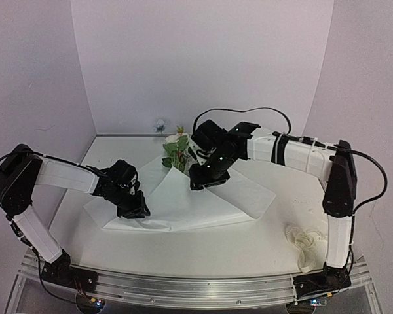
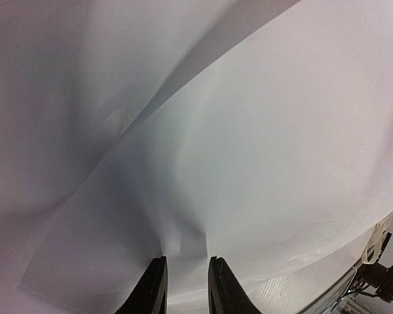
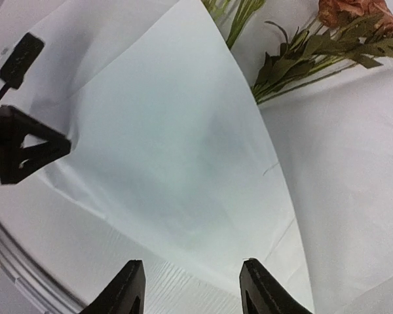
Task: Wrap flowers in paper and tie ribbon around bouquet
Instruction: Press the fold line on the folded wrapping paper.
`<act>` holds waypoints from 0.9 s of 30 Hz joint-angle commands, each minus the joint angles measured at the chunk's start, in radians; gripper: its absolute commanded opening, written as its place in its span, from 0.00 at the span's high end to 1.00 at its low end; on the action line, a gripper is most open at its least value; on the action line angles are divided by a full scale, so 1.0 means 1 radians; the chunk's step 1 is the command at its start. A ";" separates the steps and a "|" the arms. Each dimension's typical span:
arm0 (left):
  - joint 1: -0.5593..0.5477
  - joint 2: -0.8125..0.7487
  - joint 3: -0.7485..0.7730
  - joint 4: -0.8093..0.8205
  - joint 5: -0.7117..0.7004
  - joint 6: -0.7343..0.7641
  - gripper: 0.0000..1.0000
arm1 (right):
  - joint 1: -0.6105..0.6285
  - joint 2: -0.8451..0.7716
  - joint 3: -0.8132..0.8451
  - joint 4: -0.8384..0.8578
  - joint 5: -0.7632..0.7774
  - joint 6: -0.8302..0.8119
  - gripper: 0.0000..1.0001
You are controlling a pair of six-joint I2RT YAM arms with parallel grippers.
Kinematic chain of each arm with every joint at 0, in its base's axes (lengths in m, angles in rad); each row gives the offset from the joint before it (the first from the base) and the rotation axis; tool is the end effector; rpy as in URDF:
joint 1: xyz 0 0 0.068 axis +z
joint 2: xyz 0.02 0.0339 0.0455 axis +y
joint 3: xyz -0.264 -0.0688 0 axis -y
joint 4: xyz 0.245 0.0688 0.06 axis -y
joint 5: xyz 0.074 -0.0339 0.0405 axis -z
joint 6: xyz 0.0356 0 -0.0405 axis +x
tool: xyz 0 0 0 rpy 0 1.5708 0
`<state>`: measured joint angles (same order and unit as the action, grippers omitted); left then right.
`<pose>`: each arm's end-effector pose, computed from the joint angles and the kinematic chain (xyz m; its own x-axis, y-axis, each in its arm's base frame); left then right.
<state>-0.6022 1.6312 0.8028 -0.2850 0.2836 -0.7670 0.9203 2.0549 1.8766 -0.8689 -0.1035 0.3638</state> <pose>0.2363 -0.1745 0.1400 -0.9804 -0.1346 -0.1437 -0.0482 0.8719 -0.4872 0.2692 0.3598 0.2680 -0.7829 -0.4444 -0.4354 -0.5823 0.7697 0.2615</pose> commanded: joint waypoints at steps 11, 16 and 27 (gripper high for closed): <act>0.001 0.024 0.010 0.044 -0.006 0.017 0.76 | 0.134 -0.013 -0.313 0.440 -0.123 0.381 0.72; 0.000 0.030 0.006 0.043 -0.008 0.019 0.76 | 0.135 0.021 -0.363 0.528 -0.099 0.400 0.77; 0.009 0.051 -0.001 0.038 -0.013 0.030 0.76 | 0.123 0.005 -0.500 0.569 -0.003 0.356 0.81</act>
<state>-0.6010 1.6599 0.8028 -0.2590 0.2846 -0.7561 1.0542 2.0773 1.4202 -0.3321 -0.1675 0.7329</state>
